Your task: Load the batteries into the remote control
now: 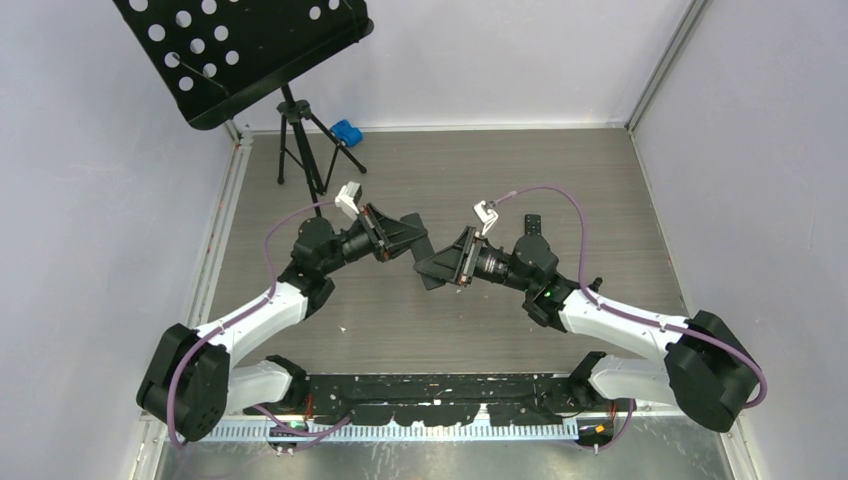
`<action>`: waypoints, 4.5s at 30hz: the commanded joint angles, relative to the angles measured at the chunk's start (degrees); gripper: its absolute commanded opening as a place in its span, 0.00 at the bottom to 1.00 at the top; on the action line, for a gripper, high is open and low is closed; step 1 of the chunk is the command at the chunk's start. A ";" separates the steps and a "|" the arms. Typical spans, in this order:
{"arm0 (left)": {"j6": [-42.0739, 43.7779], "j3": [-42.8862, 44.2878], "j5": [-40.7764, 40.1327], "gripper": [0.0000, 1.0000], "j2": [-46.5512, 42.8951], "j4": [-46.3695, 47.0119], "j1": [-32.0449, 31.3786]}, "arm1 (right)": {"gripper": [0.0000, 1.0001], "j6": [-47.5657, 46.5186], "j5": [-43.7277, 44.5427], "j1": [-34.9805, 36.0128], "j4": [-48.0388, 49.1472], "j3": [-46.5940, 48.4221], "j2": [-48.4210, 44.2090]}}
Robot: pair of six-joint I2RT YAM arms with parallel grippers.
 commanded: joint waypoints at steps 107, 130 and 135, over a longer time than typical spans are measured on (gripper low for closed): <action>53.19 35.31 -37.17 1.00 -20.44 -92.83 2.04 | 0.61 -41.79 48.22 -6.41 -74.43 33.41 13.49; 62.40 44.94 -55.91 1.00 -37.58 -102.25 2.04 | 0.88 -48.60 78.54 -6.41 -94.80 47.69 -40.42; 64.70 47.98 -53.64 1.00 -37.69 -103.69 2.04 | 0.89 -50.62 80.72 -6.41 -95.95 51.40 -42.69</action>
